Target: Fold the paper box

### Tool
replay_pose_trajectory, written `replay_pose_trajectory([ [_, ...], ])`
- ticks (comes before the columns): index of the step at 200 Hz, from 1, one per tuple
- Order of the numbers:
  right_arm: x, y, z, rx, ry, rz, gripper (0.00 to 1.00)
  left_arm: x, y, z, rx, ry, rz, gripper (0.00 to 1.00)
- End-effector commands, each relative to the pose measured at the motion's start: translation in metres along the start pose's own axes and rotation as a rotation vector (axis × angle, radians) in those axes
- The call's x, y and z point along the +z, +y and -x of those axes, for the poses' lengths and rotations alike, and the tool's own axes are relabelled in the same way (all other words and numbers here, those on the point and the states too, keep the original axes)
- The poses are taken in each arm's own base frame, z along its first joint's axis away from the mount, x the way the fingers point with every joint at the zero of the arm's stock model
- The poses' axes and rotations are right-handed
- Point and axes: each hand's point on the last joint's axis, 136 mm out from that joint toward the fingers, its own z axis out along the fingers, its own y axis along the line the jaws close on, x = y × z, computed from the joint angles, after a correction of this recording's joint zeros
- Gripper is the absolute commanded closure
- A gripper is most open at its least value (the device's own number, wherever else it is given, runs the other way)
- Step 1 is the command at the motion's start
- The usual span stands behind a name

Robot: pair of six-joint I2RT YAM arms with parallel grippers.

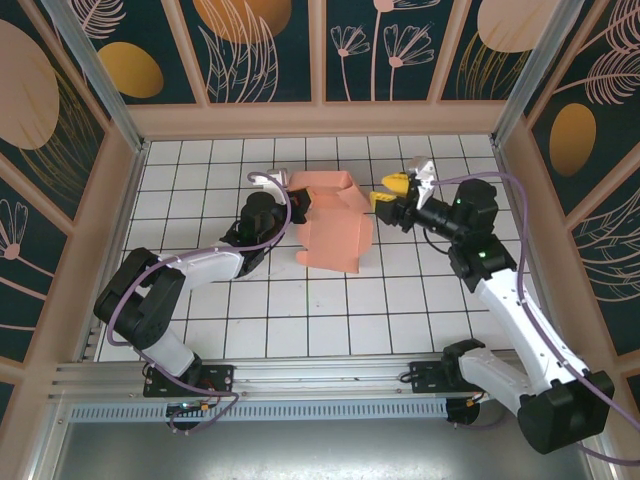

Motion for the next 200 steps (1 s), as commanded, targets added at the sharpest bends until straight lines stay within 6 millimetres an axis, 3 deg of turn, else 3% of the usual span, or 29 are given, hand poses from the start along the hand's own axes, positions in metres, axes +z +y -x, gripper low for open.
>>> replay_pose_trajectory([
  [1,0.007,-0.004,0.000,0.023,-0.009,0.020,0.47,-0.001,-0.017,0.012,0.004,-0.027,-0.065,1.00],
  [33,0.026,0.009,-0.022,0.027,0.079,0.122,0.46,-0.001,-0.021,0.014,0.000,-0.029,-0.079,1.00],
  [80,0.053,0.016,-0.040,-0.035,0.155,0.088,0.60,-0.001,-0.021,0.013,-0.003,-0.023,-0.083,1.00],
  [105,0.063,0.015,-0.046,-0.059,0.183,0.052,0.62,0.000,-0.021,0.012,-0.004,-0.020,-0.083,1.00],
  [132,0.072,0.004,-0.051,-0.088,0.215,-0.050,0.62,-0.001,-0.022,0.013,-0.002,-0.022,-0.086,1.00],
  [151,0.074,-0.018,-0.055,-0.107,0.239,-0.172,0.62,-0.002,-0.022,0.014,0.000,-0.023,-0.084,1.00],
  [200,0.083,-0.032,-0.066,-0.197,0.282,-0.354,0.62,-0.001,-0.023,0.015,0.003,-0.021,-0.084,1.00],
])
